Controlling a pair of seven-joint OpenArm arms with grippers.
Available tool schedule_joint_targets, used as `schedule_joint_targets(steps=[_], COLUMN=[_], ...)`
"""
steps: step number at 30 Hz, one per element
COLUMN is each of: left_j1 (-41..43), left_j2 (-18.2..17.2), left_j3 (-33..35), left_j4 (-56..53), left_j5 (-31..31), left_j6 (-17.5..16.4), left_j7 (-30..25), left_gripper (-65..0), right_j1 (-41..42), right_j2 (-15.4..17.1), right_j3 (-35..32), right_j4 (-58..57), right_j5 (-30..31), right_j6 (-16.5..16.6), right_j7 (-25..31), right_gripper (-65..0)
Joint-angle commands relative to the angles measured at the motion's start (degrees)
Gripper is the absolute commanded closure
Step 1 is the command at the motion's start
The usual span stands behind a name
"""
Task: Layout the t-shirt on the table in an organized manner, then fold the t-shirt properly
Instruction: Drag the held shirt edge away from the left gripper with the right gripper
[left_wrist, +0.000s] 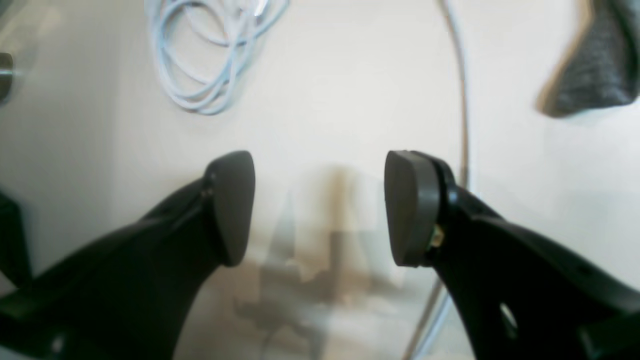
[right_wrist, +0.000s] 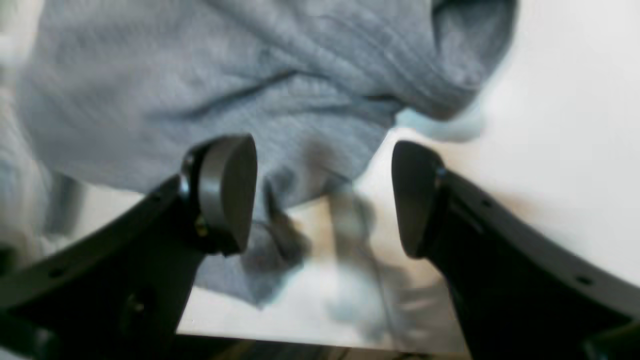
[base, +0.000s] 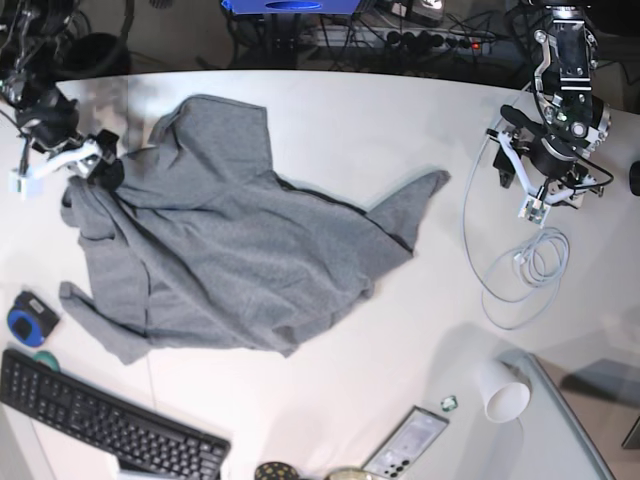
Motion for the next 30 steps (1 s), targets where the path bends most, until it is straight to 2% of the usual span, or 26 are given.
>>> schedule_joint_targets(steps=[1,8,12,18,20,23,26,28,30], left_j1=[-0.2,0.1,0.3,0.3,0.3,0.8,1.3,2.5,3.2], left_j2=[-0.9,-0.8,-0.3,2.0,3.0,5.2,7.0,6.9,6.8], left_j3=[-0.4,-0.4,-0.3,0.3,0.3,0.4,0.4,0.2,-0.3], left_j4=[0.9,0.8,0.8,1.3,1.3,1.3,2.7,4.0,5.2], left_j5=[-0.1,-0.4,-0.4,-0.4,-0.4,-0.6,-8.3,-15.6,-24.3], left_j6=[0.3,0.3,0.3,0.3,0.2,0.1,0.1,0.1,0.1], left_j7=[-0.9,-0.9,-1.0,-1.0,-1.0,-1.0,-1.0,-1.0,-0.7], left_gripper=[-39.0,-39.0,-39.0,-39.0,-39.0,-39.0,-39.0,-39.0,-39.0], right_j1=[0.9,4.3,4.6,7.6,7.7,7.2,4.8,3.2,1.7], right_j2=[0.2,-0.3,-0.7,-0.7,-0.7,-0.4,-0.2,-0.2,-0.1], right_j3=[1.0,1.4,-2.1,-4.0,-3.9,-3.9,-3.8,-3.8,-3.8], right_j4=[-1.4,-9.6,-12.2,-16.1,-16.2,-14.6,-10.8,-7.6,-5.1], right_j5=[1.3,1.6,1.7,1.7,1.7,1.8,1.8,1.8,1.8], right_j6=[0.6,0.5,0.5,0.6,0.7,0.7,2.8,3.7,3.7], right_j7=[-1.2,-2.9,-2.6,-2.4,-2.4,-2.6,-2.8,-2.8,-2.8], right_gripper=[-39.9,-39.8,-39.8,-38.3,-27.8,0.0,-3.8,-0.6,-0.5])
